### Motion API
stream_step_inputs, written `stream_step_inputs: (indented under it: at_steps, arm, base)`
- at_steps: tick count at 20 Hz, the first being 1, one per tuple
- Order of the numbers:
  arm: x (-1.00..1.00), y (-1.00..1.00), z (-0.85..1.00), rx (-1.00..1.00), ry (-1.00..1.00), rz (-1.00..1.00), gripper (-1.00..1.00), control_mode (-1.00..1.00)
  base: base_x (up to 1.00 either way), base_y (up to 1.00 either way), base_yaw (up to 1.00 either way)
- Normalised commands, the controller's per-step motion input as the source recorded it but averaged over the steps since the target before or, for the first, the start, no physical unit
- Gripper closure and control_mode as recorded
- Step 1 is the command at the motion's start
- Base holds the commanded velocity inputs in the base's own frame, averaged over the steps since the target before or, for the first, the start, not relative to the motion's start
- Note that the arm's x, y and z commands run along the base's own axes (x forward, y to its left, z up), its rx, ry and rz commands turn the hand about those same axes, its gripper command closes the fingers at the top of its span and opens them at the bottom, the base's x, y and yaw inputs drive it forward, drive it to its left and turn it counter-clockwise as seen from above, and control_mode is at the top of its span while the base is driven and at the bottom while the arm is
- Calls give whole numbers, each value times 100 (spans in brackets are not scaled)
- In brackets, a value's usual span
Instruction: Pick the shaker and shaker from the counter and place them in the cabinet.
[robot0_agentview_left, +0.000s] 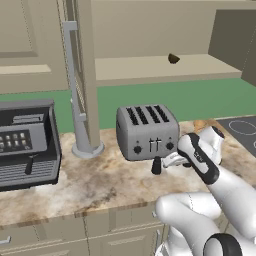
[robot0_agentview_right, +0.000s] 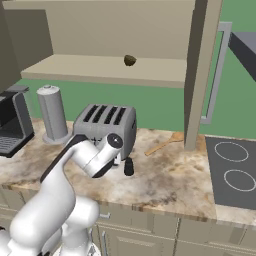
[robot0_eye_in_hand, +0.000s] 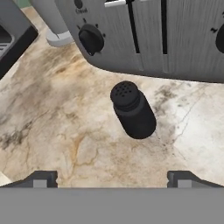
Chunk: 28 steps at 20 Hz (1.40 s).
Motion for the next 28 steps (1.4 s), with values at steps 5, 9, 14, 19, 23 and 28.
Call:
stream_step_inputs:
  at_steps: [5,9,14,19,23,28]
  arm:
    - [1,0,-16,0,-7,0,-100,-100]
    - [2,0,-17,0,-8,0,-100,-100]
    - [0,3,-20,0,-7,1,-100,-100]
    - [3,6,-15,0,-7,2,-100,-100]
    - [3,6,-10,0,-3,2,-100,-100]
    - [5,20,-14,-2,0,0,-100,-100]
  base:
    - [0,0,0]
    - [0,0,0]
    - [0,0,0]
    - [0,0,0]
    - [0,0,0]
    - [0,0,0]
